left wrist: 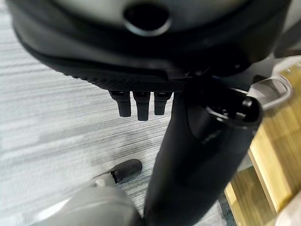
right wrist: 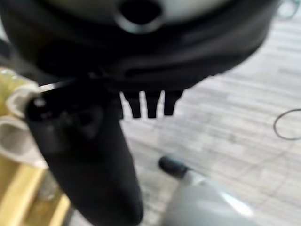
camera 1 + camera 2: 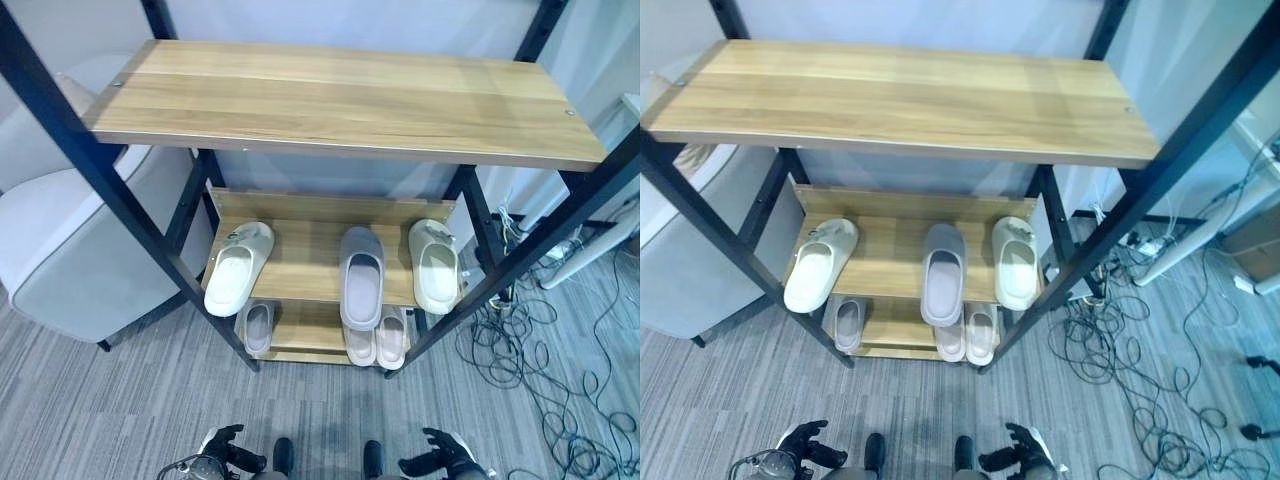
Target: Arrange the slippers neatly on the shoe rack.
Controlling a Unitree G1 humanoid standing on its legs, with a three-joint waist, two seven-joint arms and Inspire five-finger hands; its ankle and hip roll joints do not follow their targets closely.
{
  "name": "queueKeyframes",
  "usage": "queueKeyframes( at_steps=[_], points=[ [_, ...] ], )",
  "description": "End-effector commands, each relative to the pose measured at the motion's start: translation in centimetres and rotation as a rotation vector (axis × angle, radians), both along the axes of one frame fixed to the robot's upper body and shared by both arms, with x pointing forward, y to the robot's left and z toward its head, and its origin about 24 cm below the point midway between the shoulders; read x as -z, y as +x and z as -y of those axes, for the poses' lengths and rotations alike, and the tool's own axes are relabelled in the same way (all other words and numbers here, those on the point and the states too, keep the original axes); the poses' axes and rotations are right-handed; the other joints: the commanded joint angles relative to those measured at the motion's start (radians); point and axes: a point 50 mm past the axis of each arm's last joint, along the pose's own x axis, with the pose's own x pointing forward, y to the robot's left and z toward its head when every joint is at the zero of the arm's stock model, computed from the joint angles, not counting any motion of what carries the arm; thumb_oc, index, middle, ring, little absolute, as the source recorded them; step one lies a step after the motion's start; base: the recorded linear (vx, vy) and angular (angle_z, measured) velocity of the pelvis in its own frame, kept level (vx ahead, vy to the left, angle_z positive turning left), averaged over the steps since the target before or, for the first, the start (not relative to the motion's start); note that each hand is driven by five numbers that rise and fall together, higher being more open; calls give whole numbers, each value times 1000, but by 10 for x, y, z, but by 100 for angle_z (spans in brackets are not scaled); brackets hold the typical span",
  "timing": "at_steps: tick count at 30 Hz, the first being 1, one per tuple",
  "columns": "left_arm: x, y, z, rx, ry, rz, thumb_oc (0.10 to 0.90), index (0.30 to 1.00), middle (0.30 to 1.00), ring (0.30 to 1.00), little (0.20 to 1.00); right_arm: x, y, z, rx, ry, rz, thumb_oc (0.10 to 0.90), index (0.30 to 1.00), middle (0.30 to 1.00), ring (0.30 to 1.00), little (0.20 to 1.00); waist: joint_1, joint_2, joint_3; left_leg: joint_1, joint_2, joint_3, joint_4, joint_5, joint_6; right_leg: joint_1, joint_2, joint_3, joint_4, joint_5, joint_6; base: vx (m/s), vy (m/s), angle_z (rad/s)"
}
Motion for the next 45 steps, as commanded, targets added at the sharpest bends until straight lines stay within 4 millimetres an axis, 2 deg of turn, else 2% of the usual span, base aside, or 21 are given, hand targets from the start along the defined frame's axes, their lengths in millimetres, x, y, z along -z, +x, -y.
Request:
queueKeyframes(
  at_steps=[1, 3, 5, 11, 18, 22, 26, 28, 30, 31, 33, 34, 41, 45],
  points=[
    [-6, 8, -12, 29, 49, 29, 800, 900, 900, 900, 900, -25, 38, -5, -83, 15, 196, 800, 900, 900, 900, 900, 25, 22, 9, -56, 9, -81, 45, -81, -26, 9, -34, -102, 164, -211, 81, -17, 153, -57],
    [-4, 3, -12, 16, 47, 22, 800, 900, 900, 900, 900, -32, 45, -12, -103, 45, 252, 800, 900, 900, 900, 900, 32, 16, 0, -50, -1, -61, 39, -78, -24, 34, -34, -120, 123, -209, 82, -7, 48, -23],
    [-3, 1, -11, -4, 42, 24, 800, 900, 900, 900, 900, -42, 55, -23, -128, 91, 319, 800, 900, 900, 900, 900, 30, 17, -10, -42, -4, -56, 24, -73, -23, 32, -10, -70, 105, -204, 78, 2, 18, -23],
    [1, -5, 2, 20, 18, 15, 800, 900, 900, 900, 900, -61, 66, -44, -217, 179, 424, 800, 900, 900, 900, 900, 37, 25, -34, -24, 1, -45, -2, -67, -30, 81, -6, -92, 34, -193, 74, 17, -2, -6],
    [0, 5, 22, 87, -5, 55, 800, 900, 900, 900, 900, -97, 85, -88, -333, 373, 575, 800, 900, 900, 900, 900, 50, 35, -40, -34, 2, -79, -2, -55, -49, 115, -3, -134, 9, -202, 66, -12, -9, 10],
    [2, 0, 24, 95, -2, 38, 800, 900, 900, 900, 900, -115, 89, -117, -419, 523, 605, 800, 900, 900, 900, 900, 71, 33, -48, -23, 4, -91, -2, -57, -56, 139, -4, -154, 1, -206, 65, 14, -23, 24],
    [4, -3, 23, 84, 5, 28, 800, 900, 900, 900, 900, -128, 92, -130, -454, 599, 636, 800, 900, 900, 900, 900, 81, 32, -55, -15, 6, -94, -2, -58, -59, 150, -2, -156, -1, -210, 64, 19, -7, 15],
    [4, -4, 23, 77, 9, 28, 800, 900, 900, 900, 900, -146, 96, -137, -496, 644, 703, 800, 900, 900, 900, 900, 86, 31, -60, -10, 9, -95, -2, -59, -61, 156, -1, -158, -3, -212, 64, 13, -4, 9],
    [4, -4, 23, 77, 9, 28, 800, 900, 900, 900, 900, -147, 96, -137, -496, 644, 703, 800, 900, 900, 900, 900, 86, 31, -59, -9, 9, -95, -2, -60, -61, 158, -1, -158, -3, -213, 64, 0, 0, 0],
    [4, -5, 24, 74, 7, 30, 800, 900, 900, 900, 900, -159, 98, -136, -504, 660, 758, 800, 900, 900, 900, 900, 86, 30, -62, -5, 11, -93, -2, -61, -61, 160, 0, -159, -4, -213, 64, 0, 0, 0],
    [4, -6, 25, 71, 4, 30, 800, 900, 900, 900, 900, -165, 100, -135, -506, 668, 784, 800, 900, 900, 900, 900, 83, 31, -63, -3, 12, -91, -2, -62, -61, 161, 0, -157, -4, -213, 64, 0, 0, 0],
    [5, -7, 26, 68, 1, 26, 800, 900, 900, 900, 900, -178, 101, -134, -532, 658, 845, 800, 900, 900, 900, 900, 79, 32, -66, 0, 14, -88, -2, -63, -61, 163, 0, -156, -5, -213, 64, 0, 0, 0],
    [8, -14, 31, 66, -12, 11, 800, 900, 900, 900, 900, -212, 100, -123, -529, 684, 998, 800, 900, 900, 900, 900, 58, 40, -79, 15, 19, -77, -2, -69, -59, 170, 3, -142, -12, -211, 64, 1, 0, 0],
    [8, -16, 32, 60, -17, 7, 800, 900, 900, 900, 900, -224, 101, -119, -511, 694, 1056, 800, 900, 900, 900, 900, 52, 44, -83, 22, 20, -73, -2, -72, -59, 175, 5, -135, -17, -210, 64, 9, 2, -7]
  ],
)
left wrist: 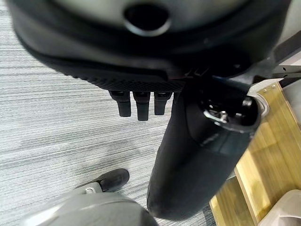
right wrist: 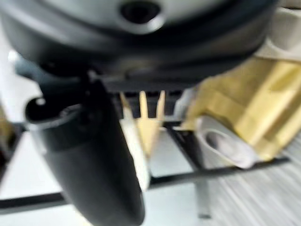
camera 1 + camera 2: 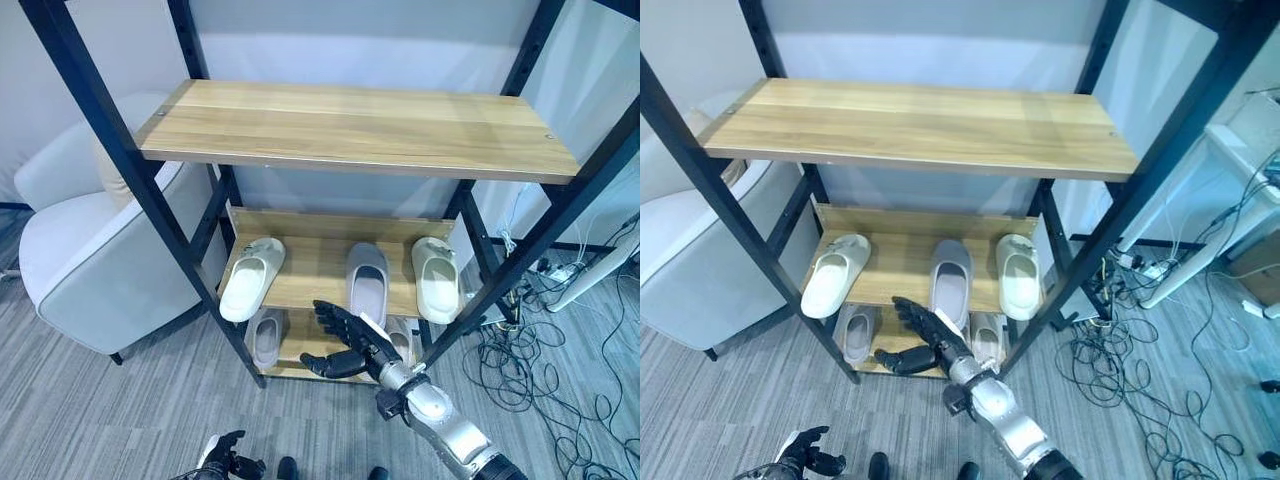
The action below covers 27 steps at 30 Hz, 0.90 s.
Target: Arrange the slippers neatly on the shoe rack.
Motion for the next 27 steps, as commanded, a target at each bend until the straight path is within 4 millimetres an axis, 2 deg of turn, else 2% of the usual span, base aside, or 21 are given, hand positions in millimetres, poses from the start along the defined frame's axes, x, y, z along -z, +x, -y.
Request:
queueKeyframes(
  at_steps=[1, 8, 10, 15, 22, 27],
  points=[
    [3, 5, 22, 59, -24, 2, 800, 900, 900, 900, 900, -75, 15, -8, -3, 199, 343, 800, 900, 900, 900, 900, -1, 31, -28, -25, 12, -55, 3, -73, -35, 75, 10, 25, 28, -169, 64, 13, 1, -7],
    [5, 0, 25, 51, -29, -5, 800, 900, 900, 900, 900, -99, 22, 9, 103, -19, 573, 800, 900, 900, 900, 900, -5, 37, -31, -22, 15, -53, 3, -75, -32, 76, 13, 30, 23, -169, 65, 4, 2, -3],
    [5, -1, 26, 60, -27, -6, 800, 900, 900, 900, 900, -107, 26, 19, 163, -139, 668, 800, 900, 900, 900, 900, -5, 36, -32, -20, 16, -54, 3, -78, -31, 79, 14, 30, 21, -169, 65, 0, 0, 0],
    [6, -7, 28, 89, -23, -19, 800, 900, 900, 900, 900, -121, 33, 48, 340, -298, 805, 800, 900, 900, 900, 900, -1, 30, -31, -23, 16, -60, 3, -80, -28, 78, 17, 30, 13, -165, 66, 0, 0, 0],
    [7, -13, 26, 111, -17, -38, 800, 900, 900, 900, 900, -128, 43, 72, 476, -420, 858, 800, 900, 900, 900, 900, 13, 19, -30, -27, 15, -66, 3, -83, -28, 80, 19, 21, 7, -166, 67, 15, 2, 0],
    [8, -14, 26, 120, -18, -41, 800, 900, 900, 900, 900, -126, 46, 79, 506, -467, 850, 800, 900, 900, 900, 900, 17, 15, -28, -28, 15, -70, 3, -84, -28, 79, 19, 19, 7, -167, 68, 0, 0, 0]
  ],
)
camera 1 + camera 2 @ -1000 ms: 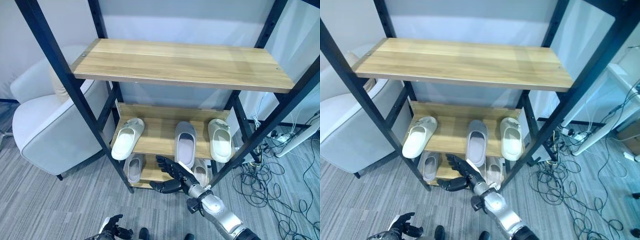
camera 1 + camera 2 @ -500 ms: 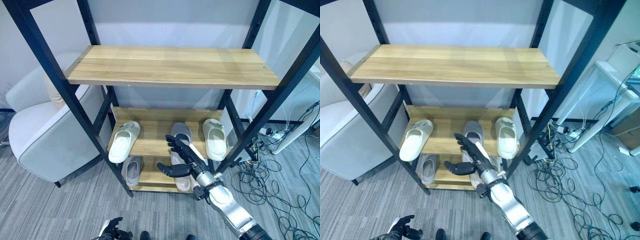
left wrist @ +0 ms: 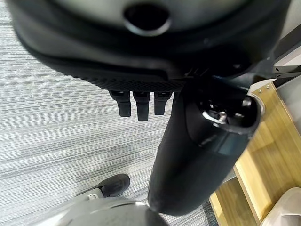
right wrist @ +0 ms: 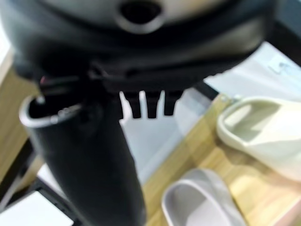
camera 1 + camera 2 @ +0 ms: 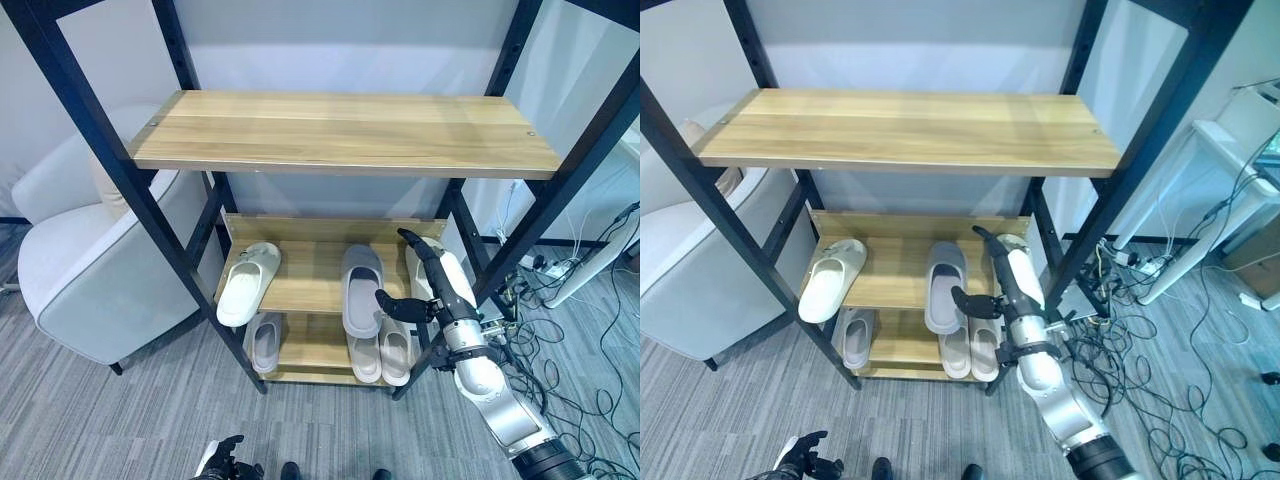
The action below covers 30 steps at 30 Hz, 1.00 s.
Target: Arrange the slippers neatly on the shoe rack.
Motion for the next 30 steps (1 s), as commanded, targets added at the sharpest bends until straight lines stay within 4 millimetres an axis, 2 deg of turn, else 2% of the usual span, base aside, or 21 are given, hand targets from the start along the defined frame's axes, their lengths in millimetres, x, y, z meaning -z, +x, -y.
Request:
queueKeyframes(
  at_steps=[1, 11, 15, 26, 27, 28, 29, 30],
  points=[
    [6, -4, 23, 103, -30, -36, 800, 900, 900, 900, 900, -66, 24, 3, 6, -21, 312, 800, 900, 900, 900, 900, 23, -1, -15, -30, 13, -80, 4, -83, -28, 83, 12, 5, 13, -163, 62, 42, 13, 1],
    [7, -7, 22, 116, -36, -55, 800, 900, 900, 900, 900, -61, 42, 20, 98, -123, 259, 800, 900, 900, 900, 900, 47, -10, -1, -54, 9, -89, 4, -79, -29, 63, 10, -3, 13, -160, 64, 22, 9, 3],
    [6, -4, 22, 124, -33, -48, 800, 900, 900, 900, 900, -66, 52, 22, 127, -138, 265, 800, 900, 900, 900, 900, 58, -11, 15, -77, 6, -96, 4, -72, -30, 42, 9, -5, 13, -156, 65, -2, 8, 9],
    [3, 7, 22, 103, -33, -7, 800, 900, 900, 900, 900, -67, 79, 11, 156, -114, 229, 800, 900, 900, 900, 900, 96, -14, 39, -116, -1, -118, 4, -60, -32, 13, 6, -19, 13, -152, 65, 1, 5, 5],
    [3, 7, 22, 101, -31, -5, 800, 900, 900, 900, 900, -67, 81, 10, 158, -112, 225, 696, 745, 745, 745, 745, 99, -14, 40, -118, -2, -120, 4, -59, -32, 12, 6, -20, 13, -151, 65, 0, 4, 8],
    [3, 7, 22, 100, -34, -4, 800, 900, 900, 900, 900, -67, 82, 9, 157, -111, 219, 525, 488, 488, 488, 488, 103, -15, 42, -119, -3, -121, 4, -59, -32, 11, 6, -21, 13, -151, 64, 5, 4, 9],
    [2, 7, 22, 98, -32, -3, 800, 900, 900, 900, 900, -66, 84, 8, 157, -113, 212, 525, 488, 488, 488, 488, 106, -16, 42, -119, -3, -122, 4, -59, -32, 11, 6, -22, 13, -151, 64, 8, 0, 9],
    [2, 7, 22, 97, -32, -3, 800, 900, 900, 900, 900, -66, 84, 7, 156, -113, 213, 400, 300, 300, 300, 300, 106, -16, 42, -119, -3, -121, 4, -59, -32, 11, 6, -22, 13, -151, 64, 7, 3, 4]
  ],
)
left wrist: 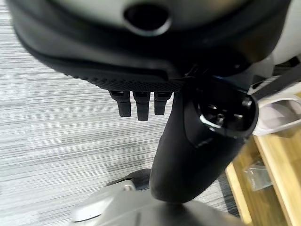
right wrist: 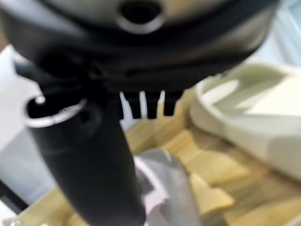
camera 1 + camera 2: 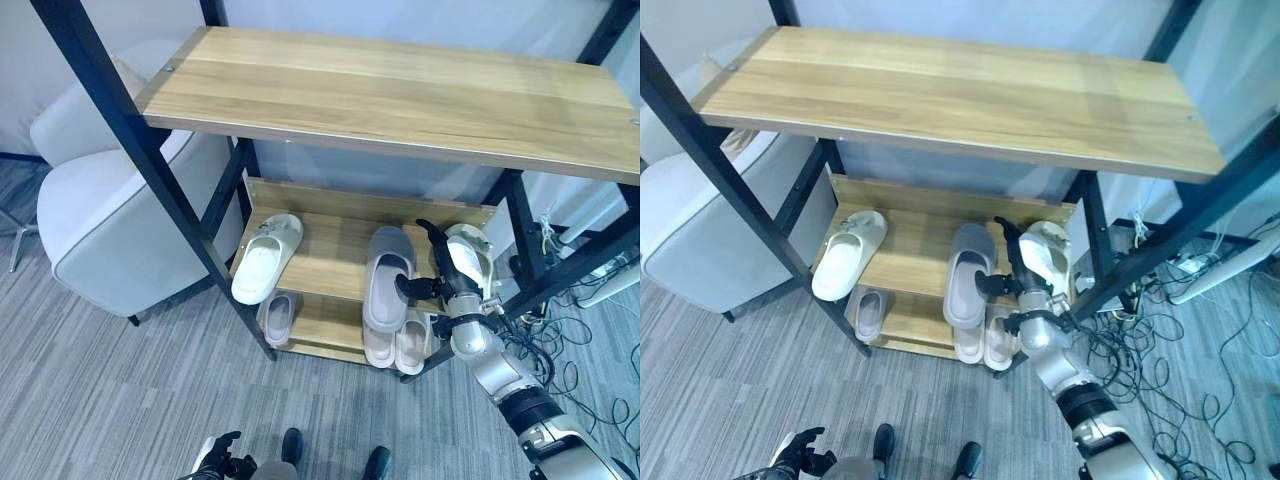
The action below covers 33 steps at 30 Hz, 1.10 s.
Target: Arrange the slippers neatly on the shoe rack.
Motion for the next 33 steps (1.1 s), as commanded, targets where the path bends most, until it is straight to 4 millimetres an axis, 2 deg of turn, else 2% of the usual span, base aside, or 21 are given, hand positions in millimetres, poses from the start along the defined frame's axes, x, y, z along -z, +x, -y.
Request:
queueKeyframes(
  at_steps=[1, 5, 8, 21, 22, 27, 33],
  points=[
    [4, 5, 28, 94, -46, -11, 800, 900, 900, 900, 900, -66, 27, -10, -24, 7, 259, 400, 300, 300, 300, 300, 33, 1, -10, -25, -1, -69, 2, -69, -37, 78, 5, 22, 13, -152, 65, 0, 0, 0],
    [5, 4, 28, 85, -49, -12, 800, 900, 900, 900, 900, -64, 28, -10, -26, 7, 242, 400, 300, 300, 300, 300, 37, -1, -10, -24, -2, -72, 2, -69, -38, 80, 4, 18, 13, -152, 64, 5, 2, 1],
    [5, 2, 26, 67, -46, -23, 800, 900, 900, 900, 900, -62, 20, -10, -38, 33, 261, 400, 300, 300, 300, 300, 29, -1, -15, -18, -2, -70, 2, -73, -38, 87, 2, 15, 13, -154, 64, 0, 0, 0],
    [6, 1, 27, 56, -57, -26, 800, 900, 900, 900, 900, -81, -37, -20, -230, 168, 403, 400, 300, 300, 300, 300, -39, 15, -31, 19, 5, -42, 2, -90, -36, 101, 1, 39, 13, -156, 67, -2, -1, -1],
    [6, 2, 27, 54, -62, -25, 800, 900, 900, 900, 900, -79, -47, -24, -283, 219, 387, 400, 300, 300, 300, 300, -53, 19, -32, 22, 8, -33, 2, -91, -36, 101, 1, 46, 13, -155, 68, -10, -4, -7],
    [6, 0, 29, 51, -74, -31, 800, 900, 900, 900, 900, -71, -66, -32, -389, 335, 314, 400, 300, 300, 300, 300, -79, 26, -31, 30, 14, -17, 2, -93, -37, 98, 4, 67, 13, -154, 67, -24, -11, -12],
    [6, 3, 33, 42, -97, -20, 800, 900, 900, 900, 900, -45, -87, -52, -558, 484, 118, 400, 300, 300, 300, 300, -112, 29, -27, 44, 28, 13, 2, -92, -38, 92, 13, 106, 13, -150, 65, -38, -12, -26]
  ],
)
